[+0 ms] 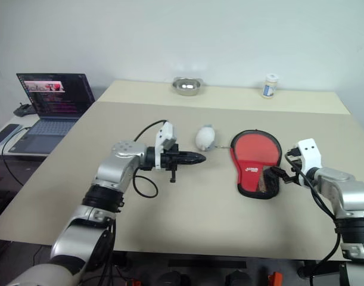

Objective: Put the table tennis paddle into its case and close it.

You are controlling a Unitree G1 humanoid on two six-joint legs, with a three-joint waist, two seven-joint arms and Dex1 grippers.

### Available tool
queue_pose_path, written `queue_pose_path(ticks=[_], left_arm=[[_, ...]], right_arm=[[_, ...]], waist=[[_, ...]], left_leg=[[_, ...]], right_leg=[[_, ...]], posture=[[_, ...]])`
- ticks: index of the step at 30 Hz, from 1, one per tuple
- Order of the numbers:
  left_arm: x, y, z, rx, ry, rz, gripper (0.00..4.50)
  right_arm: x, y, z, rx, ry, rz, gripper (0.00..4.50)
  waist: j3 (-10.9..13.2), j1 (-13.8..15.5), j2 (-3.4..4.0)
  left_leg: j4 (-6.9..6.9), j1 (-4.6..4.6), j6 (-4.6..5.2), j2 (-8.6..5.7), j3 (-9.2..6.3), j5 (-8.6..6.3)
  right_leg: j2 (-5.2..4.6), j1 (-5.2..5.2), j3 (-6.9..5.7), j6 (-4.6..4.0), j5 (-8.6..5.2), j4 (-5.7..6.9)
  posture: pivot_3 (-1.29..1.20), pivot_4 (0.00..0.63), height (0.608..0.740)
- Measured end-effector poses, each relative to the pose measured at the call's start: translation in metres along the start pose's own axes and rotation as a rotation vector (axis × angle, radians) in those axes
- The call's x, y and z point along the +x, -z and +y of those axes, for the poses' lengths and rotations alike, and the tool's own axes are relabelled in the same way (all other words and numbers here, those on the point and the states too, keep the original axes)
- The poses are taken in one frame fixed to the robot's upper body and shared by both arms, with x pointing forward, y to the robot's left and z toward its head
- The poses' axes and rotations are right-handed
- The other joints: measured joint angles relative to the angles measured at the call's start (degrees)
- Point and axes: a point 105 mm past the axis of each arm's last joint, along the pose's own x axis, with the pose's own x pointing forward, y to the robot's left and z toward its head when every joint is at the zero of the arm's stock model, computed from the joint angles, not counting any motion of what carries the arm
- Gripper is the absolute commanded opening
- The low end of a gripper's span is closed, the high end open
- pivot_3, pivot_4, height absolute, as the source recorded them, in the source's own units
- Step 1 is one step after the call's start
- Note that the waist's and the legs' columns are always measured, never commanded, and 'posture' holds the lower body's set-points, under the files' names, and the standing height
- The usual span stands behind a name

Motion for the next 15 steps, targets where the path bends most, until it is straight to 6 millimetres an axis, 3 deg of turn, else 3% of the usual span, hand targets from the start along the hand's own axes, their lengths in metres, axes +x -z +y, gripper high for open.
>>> queue_pose_path(ticks=[5,6,8,15], left_arm=[[0.0,0.001,0.0,0.001,-0.001,0.004,0.06],[0.0,0.001,0.0,0.001,0.0,0.006,0.02],[0.0,0.001,0.0,0.002,0.0,0.006,0.0],[-0.007,0.008,0.0,-0.006,-0.011,0.03,0.0]], right_arm=[[0.009,0.001,0.003,-0.021,-0.023,0.006,4.5],[0.011,0.001,0.004,-0.024,-0.029,0.004,4.31],[0.014,0.001,0.008,-0.021,-0.048,0.004,3.9],[0.023,0.006,0.026,0.005,-0.132,0.021,1.58]], waist=[[0.0,-0.2,0.0],[0.0,-0.2,0.0],[0.0,-0.4,0.0],[-0.1,-0.7,0.0]], left_leg=[[0.01,0.05,0.0,0.0,0.03,0.0],[0.01,0.08,0.0,0.01,0.04,0.0],[0.01,0.12,-0.01,0.03,0.05,0.0],[-0.01,0.49,-0.01,0.08,0.1,0.01]], right_leg=[[0.0,0.02,0.02,0.0,0.0,0.04],[0.0,0.03,0.04,0.0,0.0,0.07],[0.03,0.03,0.06,0.0,0.0,0.1],[0.09,0.28,0.12,-0.01,0.0,0.18]], posture=[[0.0,0.15,0.74],[0.0,0.15,0.74],[0.0,0.15,0.74],[0.0,0.15,0.74]])
